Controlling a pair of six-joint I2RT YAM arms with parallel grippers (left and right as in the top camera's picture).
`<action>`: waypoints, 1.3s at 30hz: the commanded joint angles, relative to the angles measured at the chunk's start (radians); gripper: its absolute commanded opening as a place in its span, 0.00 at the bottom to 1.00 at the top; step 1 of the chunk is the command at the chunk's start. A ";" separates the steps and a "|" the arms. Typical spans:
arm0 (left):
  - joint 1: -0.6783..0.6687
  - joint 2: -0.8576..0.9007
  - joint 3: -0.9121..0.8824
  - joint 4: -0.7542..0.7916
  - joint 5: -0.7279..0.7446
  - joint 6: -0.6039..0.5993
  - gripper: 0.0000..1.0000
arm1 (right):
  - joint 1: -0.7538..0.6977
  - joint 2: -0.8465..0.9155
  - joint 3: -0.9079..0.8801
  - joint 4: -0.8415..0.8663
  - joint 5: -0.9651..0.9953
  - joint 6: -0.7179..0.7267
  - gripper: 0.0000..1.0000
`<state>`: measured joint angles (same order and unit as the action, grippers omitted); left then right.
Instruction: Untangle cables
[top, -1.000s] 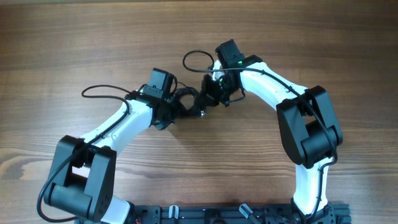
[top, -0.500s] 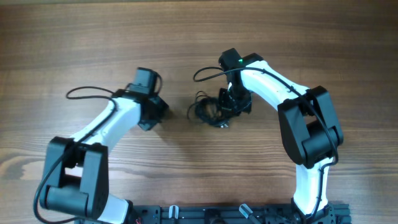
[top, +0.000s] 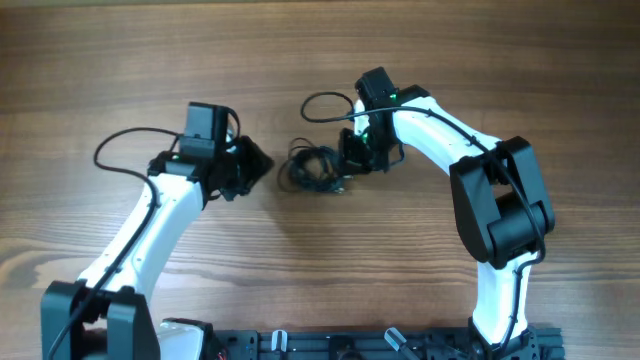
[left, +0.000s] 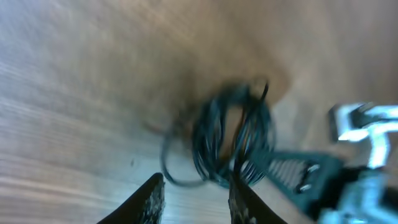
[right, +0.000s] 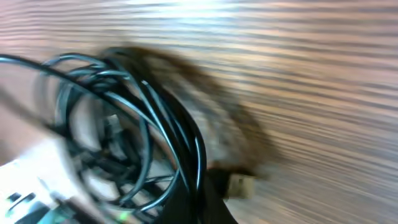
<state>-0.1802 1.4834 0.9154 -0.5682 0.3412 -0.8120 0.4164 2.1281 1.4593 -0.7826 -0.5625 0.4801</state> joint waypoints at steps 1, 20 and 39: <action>-0.039 0.058 -0.003 -0.024 0.029 0.015 0.36 | 0.003 0.021 -0.006 0.039 -0.201 0.014 0.04; -0.132 0.176 -0.003 -0.019 0.132 -0.257 0.49 | 0.003 0.021 -0.006 0.048 -0.276 0.018 0.04; -0.245 0.189 -0.008 0.091 -0.110 -0.433 0.33 | 0.003 0.021 -0.006 0.035 -0.277 0.019 0.04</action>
<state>-0.4152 1.6592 0.9134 -0.4751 0.2886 -1.2324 0.4171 2.1281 1.4590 -0.7464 -0.8082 0.4961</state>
